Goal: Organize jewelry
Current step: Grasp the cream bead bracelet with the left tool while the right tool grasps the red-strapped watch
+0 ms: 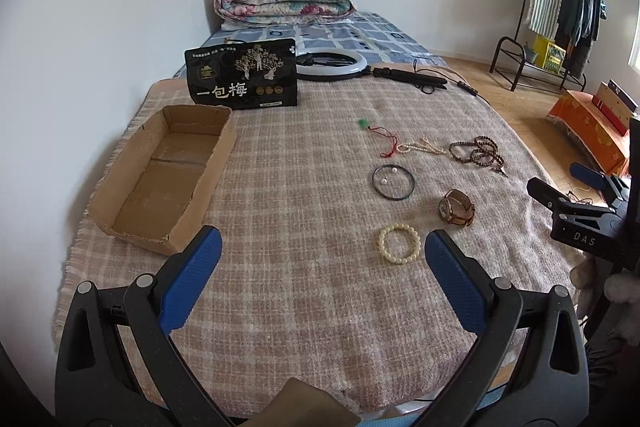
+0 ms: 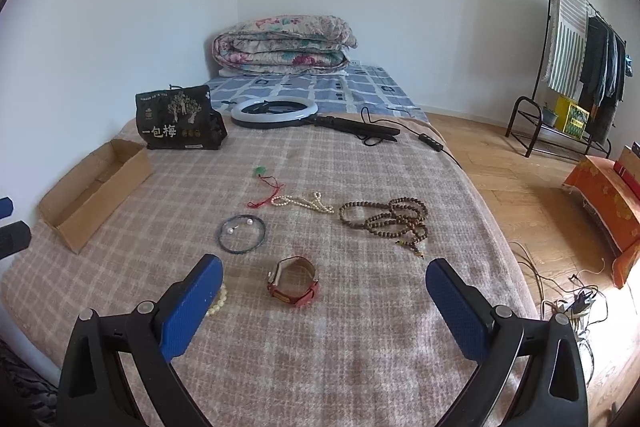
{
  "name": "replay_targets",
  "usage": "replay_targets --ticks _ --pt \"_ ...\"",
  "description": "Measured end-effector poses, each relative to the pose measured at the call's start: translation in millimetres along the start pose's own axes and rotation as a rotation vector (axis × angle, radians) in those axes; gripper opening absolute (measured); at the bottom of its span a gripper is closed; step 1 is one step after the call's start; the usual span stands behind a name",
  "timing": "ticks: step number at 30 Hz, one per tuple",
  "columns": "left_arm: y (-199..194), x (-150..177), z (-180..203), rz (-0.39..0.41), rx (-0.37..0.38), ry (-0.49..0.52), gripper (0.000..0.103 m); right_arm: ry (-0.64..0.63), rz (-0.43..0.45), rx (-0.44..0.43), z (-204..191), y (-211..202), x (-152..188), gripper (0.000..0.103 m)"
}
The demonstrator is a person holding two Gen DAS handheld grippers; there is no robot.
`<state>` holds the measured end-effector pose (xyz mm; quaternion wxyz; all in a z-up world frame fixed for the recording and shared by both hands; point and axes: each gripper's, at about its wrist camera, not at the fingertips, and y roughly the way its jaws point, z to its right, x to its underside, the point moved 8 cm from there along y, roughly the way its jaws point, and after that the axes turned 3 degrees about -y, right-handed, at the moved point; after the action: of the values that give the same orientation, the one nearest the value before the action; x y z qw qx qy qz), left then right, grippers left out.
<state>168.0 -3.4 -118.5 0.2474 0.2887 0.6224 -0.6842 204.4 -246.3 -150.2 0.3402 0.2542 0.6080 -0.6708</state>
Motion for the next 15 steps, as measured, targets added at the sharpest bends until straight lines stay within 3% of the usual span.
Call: replay_targets --ticks 5,10,15 --pt "30 -6 1 -0.029 -0.039 0.064 0.103 -0.017 -0.015 -0.031 7 31 -9 0.102" --pt "62 -5 2 -0.095 -0.058 0.095 0.103 -0.022 -0.096 -0.082 10 70 -6 0.101" --pt "92 8 11 -0.186 0.011 0.108 0.099 -0.044 -0.212 -0.093 16 106 9 0.095"
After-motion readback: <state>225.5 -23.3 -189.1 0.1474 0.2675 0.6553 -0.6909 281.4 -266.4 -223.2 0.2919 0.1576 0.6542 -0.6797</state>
